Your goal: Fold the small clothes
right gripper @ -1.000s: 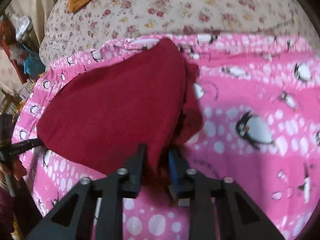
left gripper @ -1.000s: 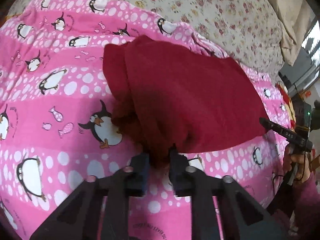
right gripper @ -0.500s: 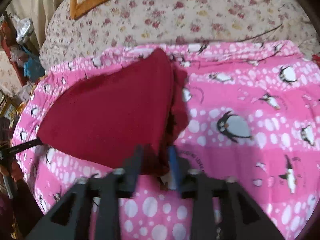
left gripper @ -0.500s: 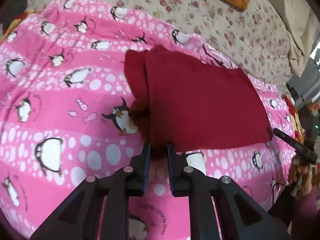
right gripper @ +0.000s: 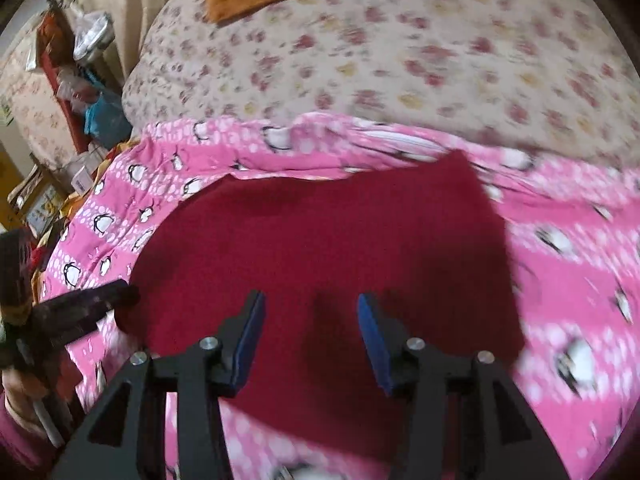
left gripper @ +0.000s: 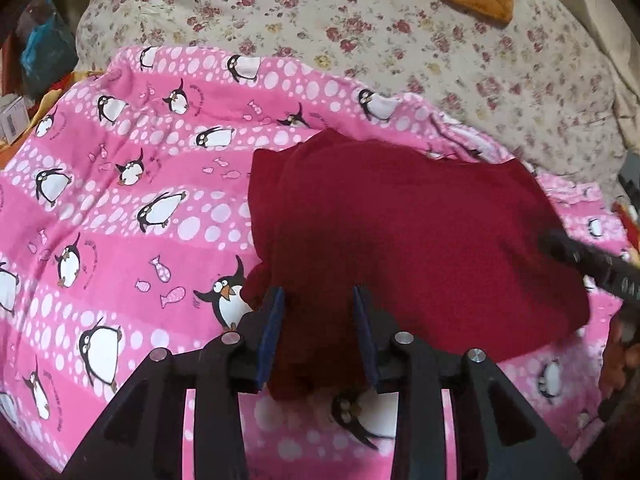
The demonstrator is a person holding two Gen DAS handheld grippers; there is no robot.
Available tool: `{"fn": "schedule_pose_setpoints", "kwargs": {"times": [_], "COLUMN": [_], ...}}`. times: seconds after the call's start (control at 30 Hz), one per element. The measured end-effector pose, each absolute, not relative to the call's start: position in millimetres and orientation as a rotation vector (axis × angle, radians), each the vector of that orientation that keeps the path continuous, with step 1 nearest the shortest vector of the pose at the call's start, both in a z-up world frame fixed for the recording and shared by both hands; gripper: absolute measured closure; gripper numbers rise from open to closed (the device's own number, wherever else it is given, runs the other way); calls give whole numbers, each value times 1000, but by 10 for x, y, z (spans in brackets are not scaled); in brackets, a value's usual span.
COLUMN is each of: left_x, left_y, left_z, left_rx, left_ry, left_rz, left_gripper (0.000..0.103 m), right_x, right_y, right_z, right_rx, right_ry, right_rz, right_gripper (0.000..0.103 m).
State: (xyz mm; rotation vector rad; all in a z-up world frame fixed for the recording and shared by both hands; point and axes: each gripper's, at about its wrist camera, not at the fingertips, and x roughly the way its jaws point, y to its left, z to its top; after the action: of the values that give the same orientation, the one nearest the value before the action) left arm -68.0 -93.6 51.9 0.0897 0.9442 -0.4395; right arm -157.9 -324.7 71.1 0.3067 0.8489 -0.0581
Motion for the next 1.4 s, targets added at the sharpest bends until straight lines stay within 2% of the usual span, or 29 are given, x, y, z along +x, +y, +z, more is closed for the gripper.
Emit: {"fn": "schedule_pose_setpoints", "kwargs": {"times": [0.17, 0.33, 0.57, 0.7, 0.77, 0.83, 0.87, 1.1, 1.33, 1.4], "left_x": [-570, -463, -448, -461, -456, -455, -458, -452, -251, -157], "left_y": [-868, -780, -807, -793, -782, -769, -763, -664, -467, -480], "left_z": [334, 288, 269, 265, 264, 266, 268, 327, 419, 425], "left_rx": [39, -53, -66, -66, -77, -92, -100, -183, -328, -327], "left_ry": [960, 997, 996, 990, 994, 998, 999, 1007, 1005, 998], "left_rz": [-444, -493, -506, -509, -510, -508, -508, -531, -492, -464], "left_gripper": [81, 79, 76, 75, 75, 75, 75, 74, 55, 53], "right_x": [-901, -381, 7, -148, -364, -553, -680, -1131, -1564, -1630], "right_y": [-2992, -2957, -3195, -3167, -3206, -3269, -3307, -3360, -3515, -3605], "right_z": [476, 160, -31, 109, 243, 295, 293, 343, 460, 436], "right_rx": [231, 209, 347, 335, 375, 422, 437, 391, 418, 443], "right_ry": [898, 937, 978, 972, 939, 916, 911, 924, 904, 890], "right_rz": [-5, -66, -109, -116, -101, -95, -103, -77, -57, -55], "right_gripper": [53, 52, 52, 51, 48, 32, 31, 30, 28, 28]}}
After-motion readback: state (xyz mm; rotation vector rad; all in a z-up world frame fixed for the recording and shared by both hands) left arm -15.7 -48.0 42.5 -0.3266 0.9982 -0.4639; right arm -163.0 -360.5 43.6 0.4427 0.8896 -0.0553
